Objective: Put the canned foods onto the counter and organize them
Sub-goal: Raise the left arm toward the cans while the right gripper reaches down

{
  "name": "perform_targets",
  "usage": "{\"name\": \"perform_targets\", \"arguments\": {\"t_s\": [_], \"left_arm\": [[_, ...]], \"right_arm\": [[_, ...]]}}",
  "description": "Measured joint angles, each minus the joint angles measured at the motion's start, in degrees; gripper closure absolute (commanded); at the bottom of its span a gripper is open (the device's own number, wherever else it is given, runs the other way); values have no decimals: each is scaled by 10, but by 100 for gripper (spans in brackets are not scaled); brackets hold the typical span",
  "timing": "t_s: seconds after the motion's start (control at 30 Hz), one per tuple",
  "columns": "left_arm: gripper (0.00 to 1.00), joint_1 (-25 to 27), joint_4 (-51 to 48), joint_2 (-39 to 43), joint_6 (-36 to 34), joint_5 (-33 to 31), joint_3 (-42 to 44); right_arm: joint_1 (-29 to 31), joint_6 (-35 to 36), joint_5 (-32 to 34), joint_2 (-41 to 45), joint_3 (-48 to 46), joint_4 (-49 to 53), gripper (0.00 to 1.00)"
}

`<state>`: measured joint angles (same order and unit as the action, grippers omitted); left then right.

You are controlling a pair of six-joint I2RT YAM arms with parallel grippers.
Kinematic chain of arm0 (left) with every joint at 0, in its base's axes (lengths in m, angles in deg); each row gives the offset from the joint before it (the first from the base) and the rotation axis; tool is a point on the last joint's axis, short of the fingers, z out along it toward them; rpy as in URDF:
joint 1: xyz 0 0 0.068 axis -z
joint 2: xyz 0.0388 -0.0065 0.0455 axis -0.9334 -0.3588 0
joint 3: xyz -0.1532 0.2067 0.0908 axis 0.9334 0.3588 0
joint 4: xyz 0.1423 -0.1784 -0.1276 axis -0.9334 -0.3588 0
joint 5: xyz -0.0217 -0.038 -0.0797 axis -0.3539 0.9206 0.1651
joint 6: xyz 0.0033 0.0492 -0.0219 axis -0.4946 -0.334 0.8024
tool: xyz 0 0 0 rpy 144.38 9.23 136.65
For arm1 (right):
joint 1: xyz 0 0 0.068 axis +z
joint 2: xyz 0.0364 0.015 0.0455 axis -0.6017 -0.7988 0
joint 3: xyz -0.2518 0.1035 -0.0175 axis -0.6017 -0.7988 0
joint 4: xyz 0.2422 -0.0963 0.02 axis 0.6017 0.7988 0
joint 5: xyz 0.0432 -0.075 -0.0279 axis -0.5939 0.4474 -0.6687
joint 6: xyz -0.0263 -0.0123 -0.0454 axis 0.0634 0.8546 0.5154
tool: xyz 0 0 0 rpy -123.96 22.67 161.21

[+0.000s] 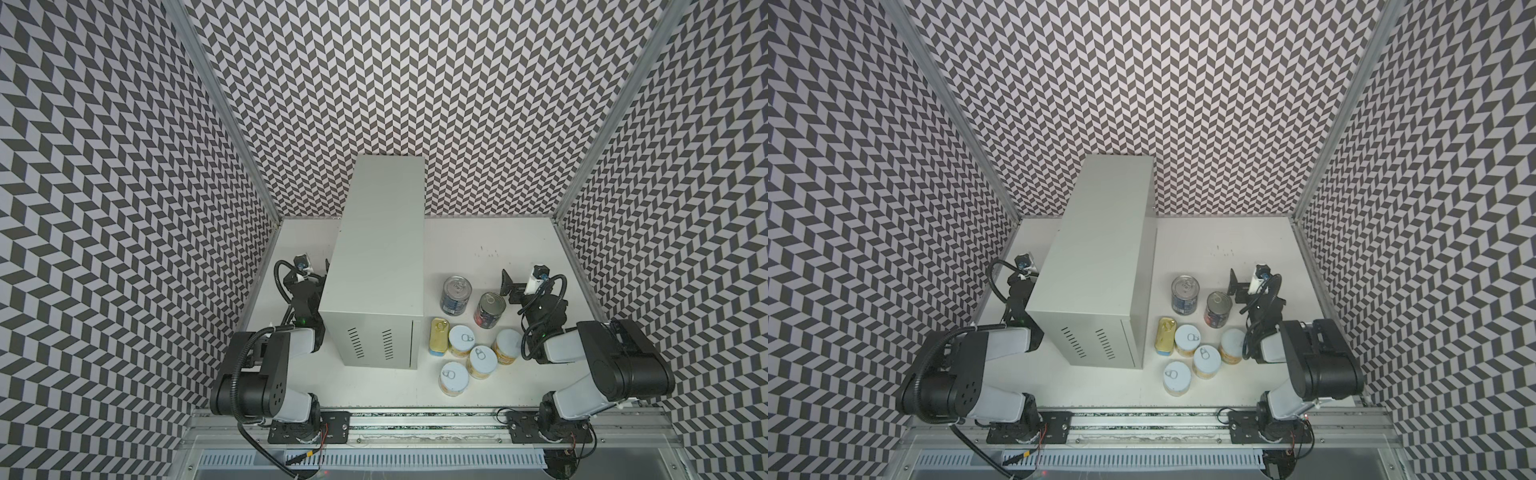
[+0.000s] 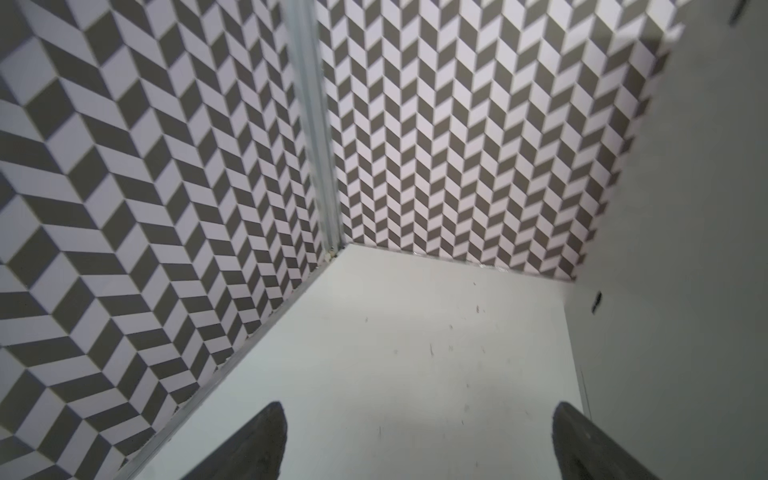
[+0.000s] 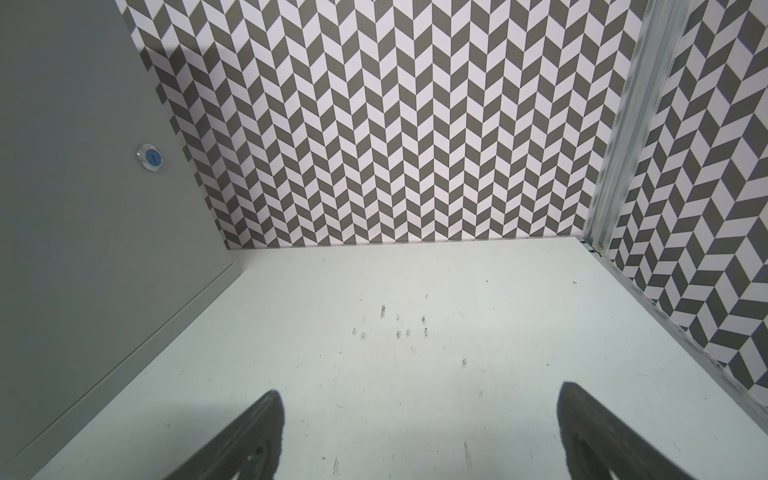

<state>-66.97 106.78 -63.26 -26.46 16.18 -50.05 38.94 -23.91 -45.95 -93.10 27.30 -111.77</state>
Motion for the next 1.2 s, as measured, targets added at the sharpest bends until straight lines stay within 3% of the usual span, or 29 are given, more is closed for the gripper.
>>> {"name": "perform_targets", "arguments": {"t_s": [0.13, 0.3, 0.57, 0.7, 0.87, 1.07, 1.2], "left_arm": [[0, -5, -184, 1, 61, -82, -131], [0, -15, -412, -7, 127, -129, -325], [0, -19, -687, -41, 159, -79, -573], [0, -19, -752, -27, 157, -20, -591], [0, -12, -776, 37, 148, 49, -538], [0, 52, -783, 144, 142, 44, -505], [0, 101, -789, 156, 130, 36, -537]], "right_arm": [[0, 0, 0, 0, 0, 0, 1], [0, 0, 0, 0, 0, 0, 1], [0, 0, 0, 0, 0, 0, 1], [0, 0, 0, 0, 0, -1, 1], [0, 0, 0, 0, 0, -2, 1], [0, 0, 0, 0, 0, -2, 1], [0, 0, 0, 0, 0, -3, 1]]}}
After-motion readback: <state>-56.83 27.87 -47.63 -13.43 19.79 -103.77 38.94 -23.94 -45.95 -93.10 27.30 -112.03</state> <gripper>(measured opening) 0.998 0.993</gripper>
